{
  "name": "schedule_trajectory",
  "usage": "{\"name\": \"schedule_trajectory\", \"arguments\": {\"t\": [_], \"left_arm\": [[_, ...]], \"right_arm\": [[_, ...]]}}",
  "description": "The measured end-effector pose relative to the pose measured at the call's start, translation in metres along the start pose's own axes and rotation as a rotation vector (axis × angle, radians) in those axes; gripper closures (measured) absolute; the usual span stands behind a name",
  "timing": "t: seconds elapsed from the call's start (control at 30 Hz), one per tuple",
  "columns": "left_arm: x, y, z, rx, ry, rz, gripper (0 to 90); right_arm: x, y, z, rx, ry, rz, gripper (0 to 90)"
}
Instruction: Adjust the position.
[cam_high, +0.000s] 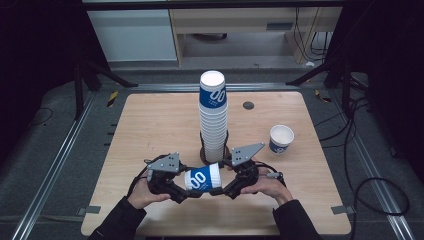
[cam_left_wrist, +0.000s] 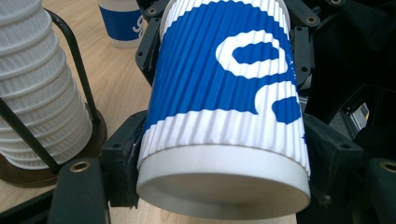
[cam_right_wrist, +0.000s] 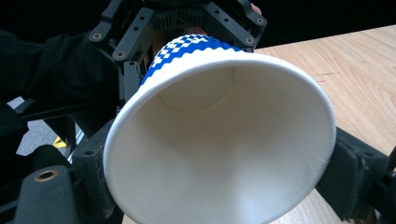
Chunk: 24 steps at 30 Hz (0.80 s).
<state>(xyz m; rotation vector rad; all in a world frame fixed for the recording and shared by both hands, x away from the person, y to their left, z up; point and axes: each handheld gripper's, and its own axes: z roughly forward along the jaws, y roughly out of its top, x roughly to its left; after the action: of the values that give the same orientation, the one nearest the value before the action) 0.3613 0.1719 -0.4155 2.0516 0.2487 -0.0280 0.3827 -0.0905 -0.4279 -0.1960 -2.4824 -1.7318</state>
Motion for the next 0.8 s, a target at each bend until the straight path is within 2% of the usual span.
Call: {"name": "schedule_trajectory", "arguments": {"t": [0.2, 0.27, 0.33, 0.43, 0.63, 0.8], "left_arm": [[0.001, 0.000, -0.006, 0.003, 0.021, -0.012, 20.1], [0.003, -0.002, -0.007, 0.040, 0.033, -0.016, 18.5], [0.005, -0.003, -0.006, 0.085, 0.075, -0.012, 17.2], [0.006, -0.005, -0.002, 0.130, 0.086, -0.002, 16.0], [0.005, -0.008, 0.006, 0.197, 0.075, 0.019, 14.8], [0.003, -0.010, 0.015, 0.264, 0.066, 0.039, 15.0]], "right_arm": [[0.000, 0.001, -0.005, 0.027, -0.033, -0.013, 15.9], [-0.001, 0.001, -0.008, 0.043, -0.050, -0.017, 15.9], [-0.001, 0.001, -0.011, 0.069, -0.068, -0.025, 15.9], [-0.002, -0.001, -0.011, 0.102, -0.077, -0.030, 15.8], [-0.003, -0.006, -0.004, 0.198, -0.098, -0.054, 15.7], [-0.001, -0.009, 0.008, 0.256, -0.086, -0.065, 15.7]]}}
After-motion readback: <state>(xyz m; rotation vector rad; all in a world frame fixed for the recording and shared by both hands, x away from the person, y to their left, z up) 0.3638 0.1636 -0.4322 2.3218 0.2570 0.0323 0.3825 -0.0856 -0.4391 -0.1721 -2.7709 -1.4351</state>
